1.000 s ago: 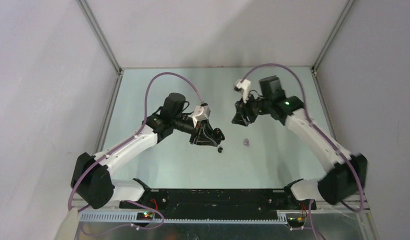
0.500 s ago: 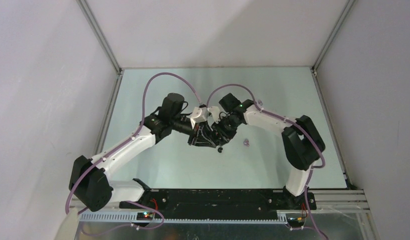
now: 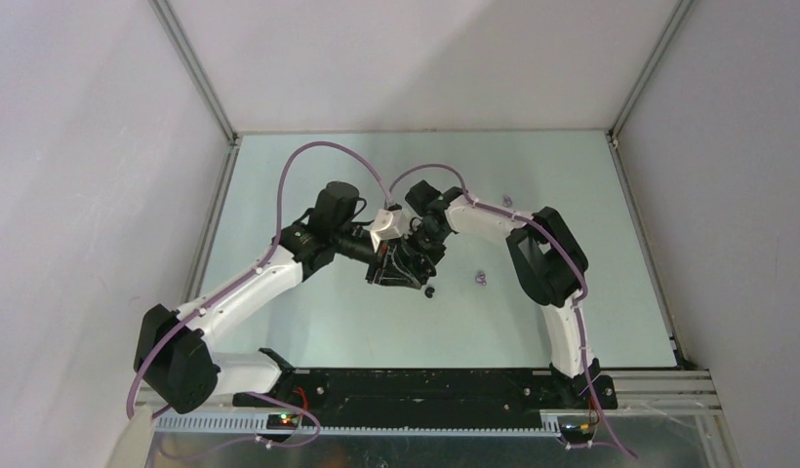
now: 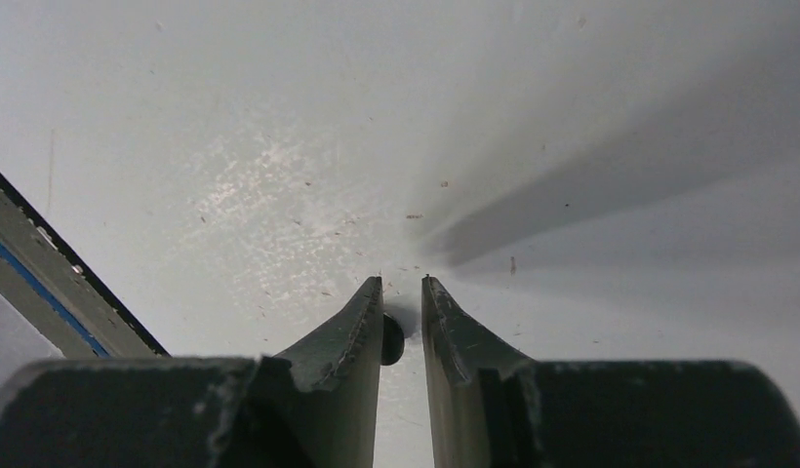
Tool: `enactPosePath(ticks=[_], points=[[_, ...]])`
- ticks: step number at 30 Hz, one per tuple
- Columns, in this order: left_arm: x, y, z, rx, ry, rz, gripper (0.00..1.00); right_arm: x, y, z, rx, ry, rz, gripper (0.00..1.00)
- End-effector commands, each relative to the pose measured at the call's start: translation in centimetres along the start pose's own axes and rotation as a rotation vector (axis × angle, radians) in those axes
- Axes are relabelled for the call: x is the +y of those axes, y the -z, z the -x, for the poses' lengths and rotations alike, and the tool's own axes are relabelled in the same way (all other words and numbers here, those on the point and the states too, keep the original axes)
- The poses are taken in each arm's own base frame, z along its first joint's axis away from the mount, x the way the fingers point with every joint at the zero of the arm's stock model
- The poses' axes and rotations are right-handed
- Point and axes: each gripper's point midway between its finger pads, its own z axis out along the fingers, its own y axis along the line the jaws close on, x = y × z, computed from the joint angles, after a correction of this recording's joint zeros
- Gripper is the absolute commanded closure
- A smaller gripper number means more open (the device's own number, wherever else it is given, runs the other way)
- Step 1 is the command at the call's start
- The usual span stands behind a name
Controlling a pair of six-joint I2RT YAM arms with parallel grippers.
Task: Insert the wireless bluetooth earbuds into the charging case
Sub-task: Pick up the earbud from the center of the board.
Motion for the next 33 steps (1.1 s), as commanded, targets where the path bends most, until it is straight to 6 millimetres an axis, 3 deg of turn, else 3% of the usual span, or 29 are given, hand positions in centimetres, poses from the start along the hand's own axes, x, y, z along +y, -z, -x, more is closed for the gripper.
enactPosePath(ticks=[1,14,24,33], points=[[-0.8,0.3,2.6,-0.037,-0.110,-0.018,1.00,-0.2,-0.2,-1.1,0.059,-0.016,-0.014,0.76],[-0.9,0.3,2.7,-0.038,-0.113,-0.018,1.00,0.9,0.6,-6.0,0.147,-0.071,0.043,0.81],[-1.0,0.4,2.7,-0.039,-0.122,-0.012,1.00,2.2,1.6,-7.4,0.170,-0.066,0.084,0.80],[-1.0,0.4,2.8,-0.039,-0.121,-0.013,1.00,3.4,1.5,-7.8,0.174,-0.066,0.157,0.72]])
